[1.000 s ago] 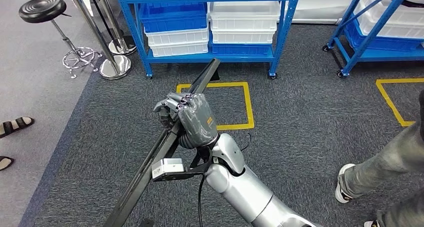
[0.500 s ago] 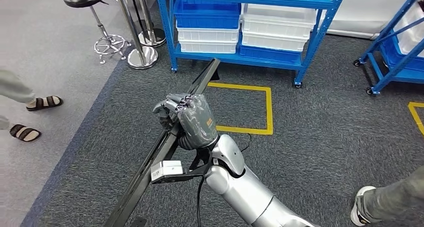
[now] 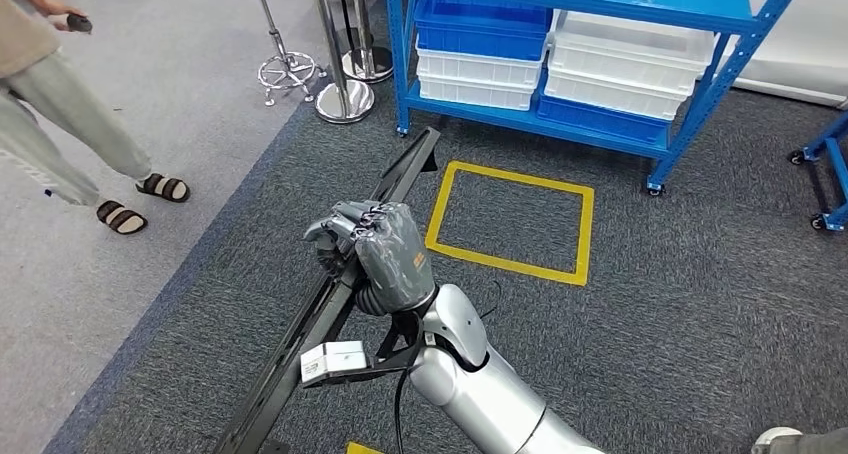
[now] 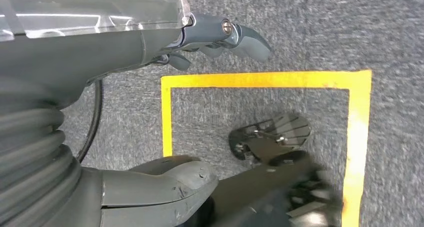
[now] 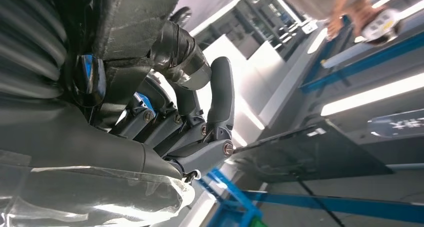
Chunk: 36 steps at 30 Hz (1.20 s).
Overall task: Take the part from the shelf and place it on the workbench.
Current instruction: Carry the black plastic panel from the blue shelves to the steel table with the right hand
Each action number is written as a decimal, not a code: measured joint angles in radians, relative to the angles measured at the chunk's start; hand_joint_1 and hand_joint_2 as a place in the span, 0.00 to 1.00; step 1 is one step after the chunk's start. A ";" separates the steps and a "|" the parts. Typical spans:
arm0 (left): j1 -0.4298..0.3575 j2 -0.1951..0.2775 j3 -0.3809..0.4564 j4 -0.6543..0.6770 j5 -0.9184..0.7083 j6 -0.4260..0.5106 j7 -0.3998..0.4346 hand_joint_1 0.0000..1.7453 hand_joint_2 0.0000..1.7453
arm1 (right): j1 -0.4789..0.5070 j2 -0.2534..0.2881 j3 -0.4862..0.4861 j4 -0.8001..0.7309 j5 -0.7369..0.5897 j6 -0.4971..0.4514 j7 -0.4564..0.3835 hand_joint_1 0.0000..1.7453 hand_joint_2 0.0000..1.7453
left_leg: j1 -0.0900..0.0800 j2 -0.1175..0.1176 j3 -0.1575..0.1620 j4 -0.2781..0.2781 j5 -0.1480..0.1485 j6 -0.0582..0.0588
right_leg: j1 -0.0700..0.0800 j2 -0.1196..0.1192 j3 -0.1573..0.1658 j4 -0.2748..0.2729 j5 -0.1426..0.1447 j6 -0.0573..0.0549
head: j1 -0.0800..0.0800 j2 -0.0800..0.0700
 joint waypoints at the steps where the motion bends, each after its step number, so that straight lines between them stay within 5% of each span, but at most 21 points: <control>1: 0.000 0.001 0.000 0.000 -0.001 -0.001 0.001 0.00 1.00 | 0.001 0.000 0.000 -0.003 0.000 -0.001 0.000 1.00 1.00 | -0.004 0.008 0.016 -0.032 0.006 0.007 | 0.002 -0.007 0.001 0.000 -0.001 0.005 | 0.000 0.000; 4: 0.005 0.004 0.000 0.000 -0.001 -0.002 0.003 0.00 1.00 | 0.006 0.000 0.002 -0.009 0.001 -0.003 -0.002 1.00 1.00 | -0.007 -0.011 0.015 -0.041 0.008 0.027 | 0.004 -0.024 0.005 -0.003 -0.002 0.020 | 0.000 0.000; 6: 0.008 0.006 0.000 0.000 -0.001 -0.002 0.003 0.00 1.00 | 0.007 0.000 0.003 -0.014 0.002 -0.003 -0.002 1.00 1.00 | -0.002 -0.027 0.016 -0.049 0.015 0.040 | 0.001 0.000 -0.002 0.019 -0.022 0.030 | 0.001 0.000; 9: 0.005 0.007 0.000 0.000 -0.001 0.000 0.005 0.00 1.00 | 0.011 -0.004 0.004 -0.020 0.006 -0.007 -0.003 1.00 1.00 | -0.002 -0.053 0.014 -0.052 0.021 0.054 | 0.000 0.061 -0.084 0.196 -0.116 0.031 | 0.001 0.000; 11: 0.007 0.008 0.000 0.000 0.002 0.001 0.008 0.00 1.00 | 0.019 -0.008 0.004 -0.020 0.015 -0.011 -0.003 1.00 1.00 | -0.005 -0.078 0.012 -0.049 0.021 0.055 | 0.000 0.071 -0.131 0.283 -0.134 0.029 | 0.001 0.000; 12: 0.009 0.008 0.000 0.000 0.004 0.001 0.010 0.00 1.00 | 0.022 -0.009 0.004 -0.020 0.018 -0.012 -0.002 1.00 1.00 | -0.006 -0.091 0.012 -0.047 0.021 0.055 | 0.000 0.073 -0.128 0.271 -0.113 0.026 | 0.001 0.000; 15: 0.013 0.009 0.000 0.000 0.009 -0.003 0.008 0.00 1.00 | 0.024 -0.009 0.006 -0.020 0.024 -0.012 -0.001 1.00 1.00 | -0.007 -0.132 0.007 -0.033 0.017 0.049 | -0.001 0.121 -0.044 0.083 -0.013 0.014 | 0.001 0.000; 17: 0.013 0.008 0.000 0.000 0.008 -0.012 0.004 0.00 1.00 | 0.025 -0.009 0.010 -0.019 0.028 -0.013 0.000 1.00 1.00 | -0.004 -0.153 -0.004 -0.025 0.014 0.038 | 0.000 0.149 -0.017 0.021 0.003 0.011 | 0.001 0.000; 19: 0.015 0.008 0.000 0.000 0.003 -0.017 0.003 0.00 1.00 | 0.025 -0.007 0.016 -0.019 0.030 -0.014 0.001 1.00 1.00 | 0.000 -0.172 -0.011 -0.026 0.016 0.024 | 0.002 0.134 -0.015 0.016 0.004 0.007 | 0.001 0.000; 20: 0.017 0.008 0.000 0.000 0.000 -0.018 0.003 0.00 1.00 | 0.024 -0.005 0.019 -0.018 0.031 -0.014 0.002 1.00 1.00 | 0.000 -0.168 -0.013 -0.024 0.014 0.019 | 0.000 0.123 -0.012 0.011 0.006 0.003 | 0.001 0.000; 22: 0.017 0.008 -0.001 0.000 -0.008 -0.020 0.004 0.00 1.00 | 0.023 0.001 0.025 -0.018 0.034 -0.016 0.003 1.00 1.00 | -0.003 -0.123 -0.035 0.024 -0.016 0.008 | -0.006 0.097 -0.004 0.001 0.009 -0.007 | 0.000 0.000; 24: 0.012 0.007 -0.003 0.000 -0.017 -0.021 0.008 0.00 1.00 | 0.023 0.003 0.029 -0.017 0.039 -0.016 0.008 1.00 1.00 | -0.001 -0.065 -0.094 0.147 -0.079 -0.005 | -0.005 0.068 -0.001 -0.002 0.006 -0.012 | -0.002 0.000; 26: 0.011 0.007 -0.004 0.000 -0.022 -0.021 0.014 0.00 1.00 | 0.026 0.003 0.034 -0.016 0.048 -0.017 0.013 1.00 1.00 | 0.005 -0.045 -0.142 0.242 -0.109 -0.013 | -0.002 0.037 0.001 -0.001 0.002 -0.013 | -0.002 0.000; 27: 0.012 0.007 -0.005 0.000 -0.023 -0.021 0.016 0.00 1.00 | 0.027 0.003 0.038 -0.015 0.053 -0.017 0.015 1.00 1.00 | 0.006 -0.042 -0.139 0.235 -0.095 -0.014 | -0.002 0.024 0.002 -0.001 0.000 -0.012 | -0.002 0.000; 29: 0.014 0.008 -0.006 0.000 -0.024 -0.021 0.017 0.00 1.00 | 0.028 0.003 0.044 -0.015 0.061 -0.017 0.020 1.00 1.00 | 0.006 -0.020 -0.073 0.111 -0.029 -0.011 | -0.001 0.000 0.009 -0.001 -0.006 -0.008 | -0.002 0.000; 32: 0.010 0.008 -0.009 0.000 -0.024 -0.022 0.017 0.00 1.00 | 0.027 0.005 0.048 -0.015 0.066 -0.019 0.022 1.00 1.00 | -0.006 0.023 0.002 -0.032 0.017 0.011 | 0.005 -0.029 0.019 -0.002 -0.013 0.004 | -0.001 0.000; 34: 0.011 0.008 -0.010 0.000 -0.024 -0.022 0.018 0.00 1.00 | 0.027 0.006 0.049 -0.015 0.067 -0.019 0.022 1.00 1.00 | -0.010 0.007 -0.001 -0.037 0.018 0.024 | 0.008 -0.045 0.023 -0.006 -0.015 0.013 | -0.001 0.000; 36: 0.014 0.008 -0.011 0.000 -0.024 -0.022 0.018 0.00 1.00 | 0.027 0.007 0.052 -0.015 0.068 -0.020 0.023 1.00 1.00 | -0.004 -0.014 0.004 -0.048 0.024 0.036 | 0.005 -0.033 0.025 0.003 -0.026 0.024 | -0.001 0.000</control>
